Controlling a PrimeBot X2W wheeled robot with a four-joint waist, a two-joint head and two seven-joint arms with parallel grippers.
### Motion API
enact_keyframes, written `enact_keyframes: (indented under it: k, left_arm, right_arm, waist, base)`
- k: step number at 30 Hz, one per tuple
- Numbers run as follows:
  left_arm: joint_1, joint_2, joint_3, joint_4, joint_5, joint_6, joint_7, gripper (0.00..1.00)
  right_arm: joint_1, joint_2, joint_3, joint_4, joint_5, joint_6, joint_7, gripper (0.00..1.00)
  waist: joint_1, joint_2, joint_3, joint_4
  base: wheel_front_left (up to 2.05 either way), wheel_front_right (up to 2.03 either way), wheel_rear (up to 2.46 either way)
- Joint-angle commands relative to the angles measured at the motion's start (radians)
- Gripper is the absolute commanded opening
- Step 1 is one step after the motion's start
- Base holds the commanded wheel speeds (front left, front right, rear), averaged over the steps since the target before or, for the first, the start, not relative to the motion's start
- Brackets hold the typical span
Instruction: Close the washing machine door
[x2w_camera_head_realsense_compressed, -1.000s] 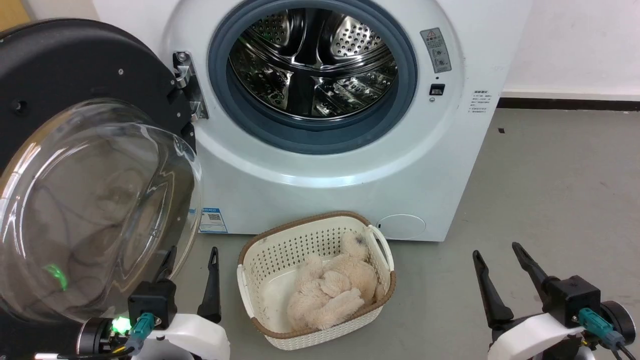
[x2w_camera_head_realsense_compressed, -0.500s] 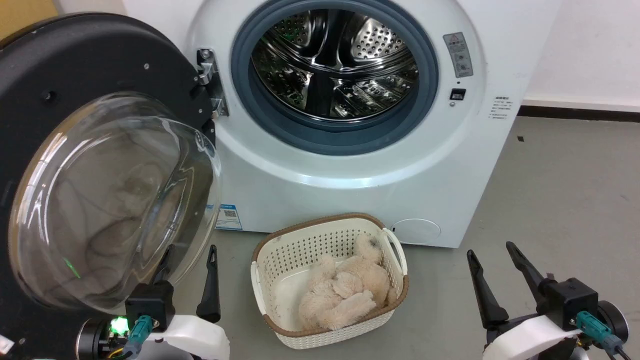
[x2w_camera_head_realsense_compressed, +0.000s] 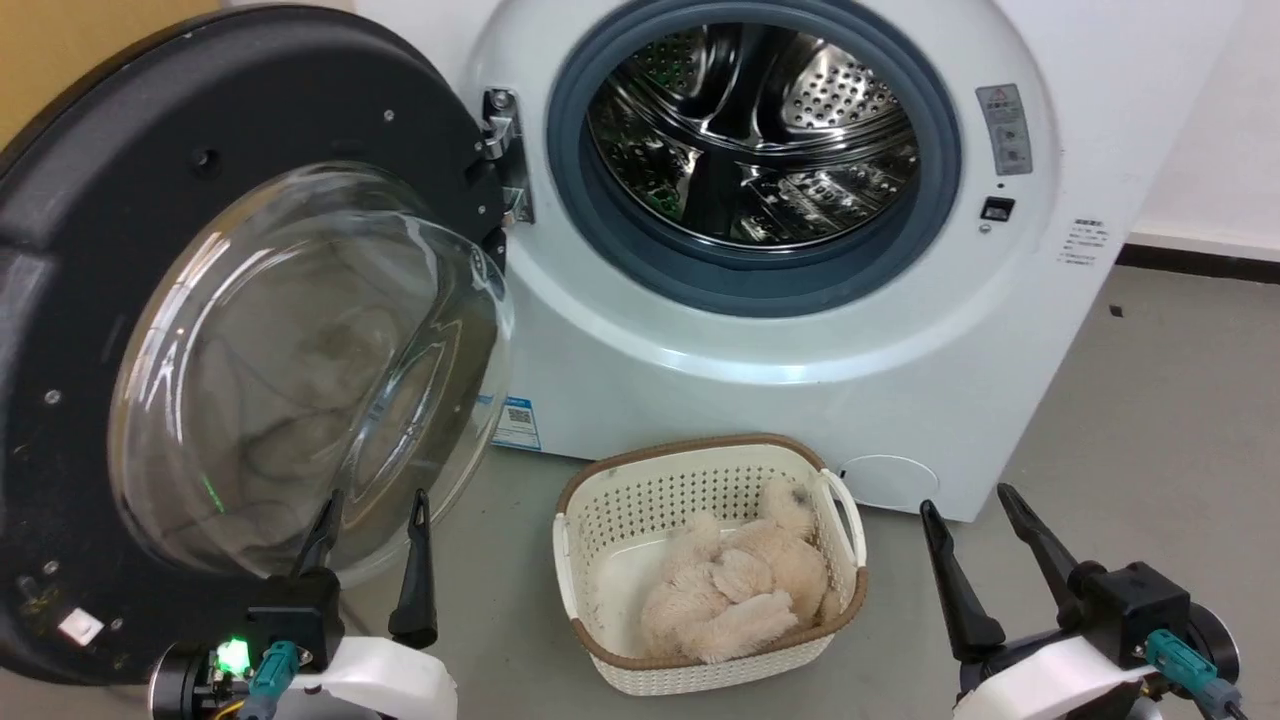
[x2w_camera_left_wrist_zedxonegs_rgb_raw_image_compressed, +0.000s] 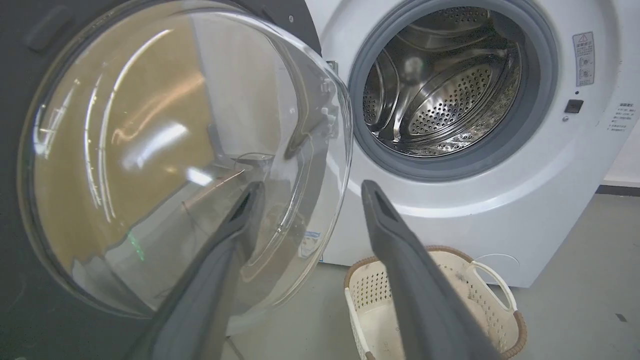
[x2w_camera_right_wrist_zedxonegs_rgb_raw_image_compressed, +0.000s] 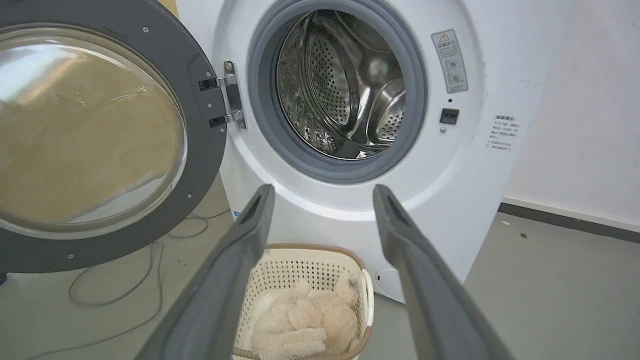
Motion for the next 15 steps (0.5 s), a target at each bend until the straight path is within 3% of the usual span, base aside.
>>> enact_keyframes:
  k: [1, 15]
  left_arm:
    - [0.012, 0.0, 0.003, -0.001, -0.005, 0.007, -0.009, 1.0]
    - [0.02, 0.0, 0.007, -0.003, -0.01, 0.013, -0.039, 1.0]
  right_arm:
    - [0.0, 0.0, 0.005, 0.003, 0.008, 0.003, -0.009, 1.0]
    - [0.003, 0.001, 0.025, 0.011, 0.03, 0.003, -0.038, 1.0]
  waist:
    - [0.0, 0.0, -0.001, 0.012]
    - [0.0, 0.0, -0.009, 0.101]
  base:
    - [0.0, 0.0, 0.0]
    - [0.0, 0.0, 0.0]
